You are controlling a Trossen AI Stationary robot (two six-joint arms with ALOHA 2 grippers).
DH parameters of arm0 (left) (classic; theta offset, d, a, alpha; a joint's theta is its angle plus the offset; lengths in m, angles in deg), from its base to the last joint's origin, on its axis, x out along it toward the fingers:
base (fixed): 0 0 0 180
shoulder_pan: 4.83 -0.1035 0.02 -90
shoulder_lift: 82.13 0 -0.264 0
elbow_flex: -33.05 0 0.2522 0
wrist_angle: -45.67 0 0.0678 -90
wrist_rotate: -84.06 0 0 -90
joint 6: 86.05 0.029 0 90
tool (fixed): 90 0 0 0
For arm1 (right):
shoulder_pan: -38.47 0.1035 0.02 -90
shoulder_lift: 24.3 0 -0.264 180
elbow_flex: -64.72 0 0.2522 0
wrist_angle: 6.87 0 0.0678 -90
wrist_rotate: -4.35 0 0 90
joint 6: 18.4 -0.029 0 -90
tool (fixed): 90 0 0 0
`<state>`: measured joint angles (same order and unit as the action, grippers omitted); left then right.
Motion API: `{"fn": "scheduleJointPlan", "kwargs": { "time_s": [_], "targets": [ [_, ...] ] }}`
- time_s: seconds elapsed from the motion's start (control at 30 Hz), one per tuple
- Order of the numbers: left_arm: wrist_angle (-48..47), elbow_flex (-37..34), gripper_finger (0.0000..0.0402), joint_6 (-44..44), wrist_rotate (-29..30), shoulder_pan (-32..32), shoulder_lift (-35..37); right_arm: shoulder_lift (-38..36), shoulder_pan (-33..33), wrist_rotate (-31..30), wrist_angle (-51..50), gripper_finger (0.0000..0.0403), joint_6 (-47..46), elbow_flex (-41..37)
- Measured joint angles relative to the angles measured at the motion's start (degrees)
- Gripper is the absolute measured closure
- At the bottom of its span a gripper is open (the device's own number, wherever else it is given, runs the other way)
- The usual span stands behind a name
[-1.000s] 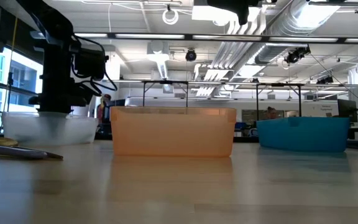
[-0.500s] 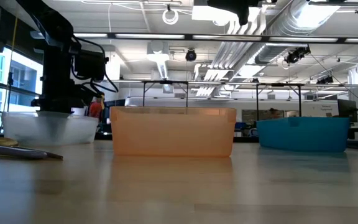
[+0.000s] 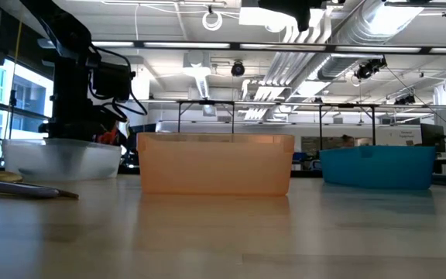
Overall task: Sort silverware by color (type)
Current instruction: Put the black spoon into the white bin
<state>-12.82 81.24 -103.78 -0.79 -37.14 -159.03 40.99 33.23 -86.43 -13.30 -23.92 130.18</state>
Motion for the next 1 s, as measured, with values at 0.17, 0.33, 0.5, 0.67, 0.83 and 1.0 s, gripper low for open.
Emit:
{"fn": "scheduleJointPlan", "kwargs": {
  "time_s": [0.17, 0.33, 0.5, 0.67, 0.83, 1.0],
  "targets": [
    [0.0, 0.0, 0.0256, 0.0, -0.1, 0.0, 0.0, 0.0, 0.0, 0.1, 0.0, 0.0256, 0.0, 0.0],
    [-0.8, 1.0, 0.0256, -0.1, -0.4, 0.0, -0.1, 0.0, 0.0, 0.2, 0.0, 0.0256, 0.0, 0.0],
    [-3.1, 5.4, 0.0256, 0.1, -0.4, 0.0, 0.0, 0.0, 0.0, 0.2, 0.0, 0.0256, 0.0, 0.0],
    [-9.7, 11.2, 0.0255, 3.7, 0.9, 0.0, 0.4, 0.0, 0.0, 0.2, -0.6, 0.0256, -0.9, 0.0],
    [-14.4, 16.5, 0.0255, 4.9, 2.5, 0.0, 3.2, 0.0, 0.0, 0.2, -1.1, 0.0256, -0.9, 0.0],
    [-14.5, 20.5, 0.0255, 5.0, 2.7, 0.2, 10.0, 0.0, 0.0, 0.2, -1.1, 0.0256, -0.8, 0.0]
  ]
}}
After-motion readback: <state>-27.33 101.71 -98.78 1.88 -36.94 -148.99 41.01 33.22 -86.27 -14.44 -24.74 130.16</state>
